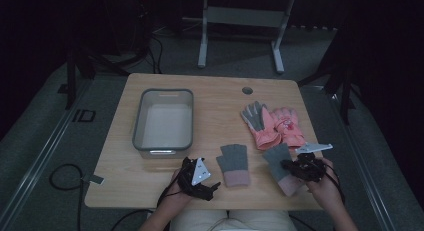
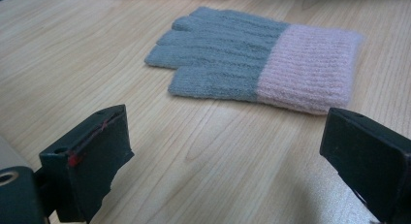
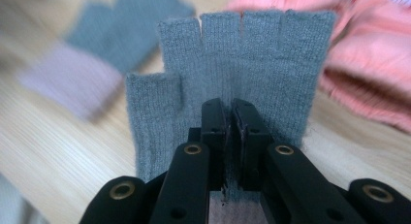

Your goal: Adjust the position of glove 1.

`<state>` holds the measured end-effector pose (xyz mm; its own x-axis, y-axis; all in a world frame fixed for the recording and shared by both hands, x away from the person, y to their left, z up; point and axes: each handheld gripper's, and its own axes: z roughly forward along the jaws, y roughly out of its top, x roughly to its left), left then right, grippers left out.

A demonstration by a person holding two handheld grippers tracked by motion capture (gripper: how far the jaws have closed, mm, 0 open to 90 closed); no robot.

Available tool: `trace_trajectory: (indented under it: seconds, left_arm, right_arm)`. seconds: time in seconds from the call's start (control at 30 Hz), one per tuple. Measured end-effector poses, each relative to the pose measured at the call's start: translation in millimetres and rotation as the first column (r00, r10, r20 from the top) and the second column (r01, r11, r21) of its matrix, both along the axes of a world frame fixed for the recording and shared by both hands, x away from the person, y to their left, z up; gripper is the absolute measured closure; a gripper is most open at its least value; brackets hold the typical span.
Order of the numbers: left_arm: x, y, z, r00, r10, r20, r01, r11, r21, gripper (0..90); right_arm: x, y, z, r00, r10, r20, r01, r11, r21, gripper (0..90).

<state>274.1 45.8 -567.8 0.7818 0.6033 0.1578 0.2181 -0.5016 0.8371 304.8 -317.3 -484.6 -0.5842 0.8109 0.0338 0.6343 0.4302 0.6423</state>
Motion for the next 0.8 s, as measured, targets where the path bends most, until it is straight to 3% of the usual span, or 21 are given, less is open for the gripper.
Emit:
trace_trajectory:
  seconds: [0.1,0.13,0.2,0.23,0.37,0.5,0.6,0.7,0.8]
  left_arm:
    - [-0.1,-0.3,-0.1,1.0,0.002,0.0,-0.002,1.0,0.0,3.4]
    - [-0.1,-0.3,-0.1,1.0,0.002,0.0,-0.002,1.0,0.0,3.4]
    - [-0.1,-0.2,-0.1,1.0,0.005,0.002,-0.005,1.0,-0.001,3.4]
    - [0.0,-0.2,-0.1,1.0,0.004,0.001,-0.004,1.0,-0.001,3.4]
    - [-0.7,-0.1,-0.1,1.0,0.002,0.006,-0.002,1.0,-0.002,3.4]
    - [-1.0,-0.3,-0.1,1.0,-0.002,0.007,0.002,1.0,0.004,3.4]
    - [-0.8,-0.2,-0.2,1.0,-0.001,0.004,0.001,1.0,-0.001,3.4]
    - [-1.2,0.2,0.0,1.0,0.001,0.008,-0.001,1.0,0.0,3.4]
    - [-1.8,0.2,0.0,0.9999,-0.002,0.012,0.002,1.0,0.001,3.4]
  right_arm:
    - [-10.2,4.6,15.8,0.9966,-0.072,0.04,0.07,0.996,0.047,84.3]
    - [-10.2,4.6,15.8,0.9966,-0.072,0.04,0.07,0.996,0.047,84.3]
    - [-19.1,9.8,26.3,0.9901,-0.124,0.065,0.119,0.989,0.086,84.1]
    - [-20.5,13.3,27.5,0.9897,-0.125,0.071,0.119,0.99,0.077,84.1]
    - [-21.8,17.8,27.2,0.987,-0.153,0.048,0.147,0.982,0.122,84.2]
    - [-28.2,15.9,20.1,0.9685,-0.247,0.031,0.239,0.957,0.163,84.3]
    - [-32.2,19.4,4.6,0.9613,-0.275,-0.012,0.272,0.941,0.203,84.1]
    - [-33.5,23.1,-11.4,0.9515,-0.307,-0.027,0.306,0.934,0.185,84.2]
    - [-31.7,20.2,-29.5,0.9267,-0.374,-0.041,0.375,0.913,0.16,84.2]
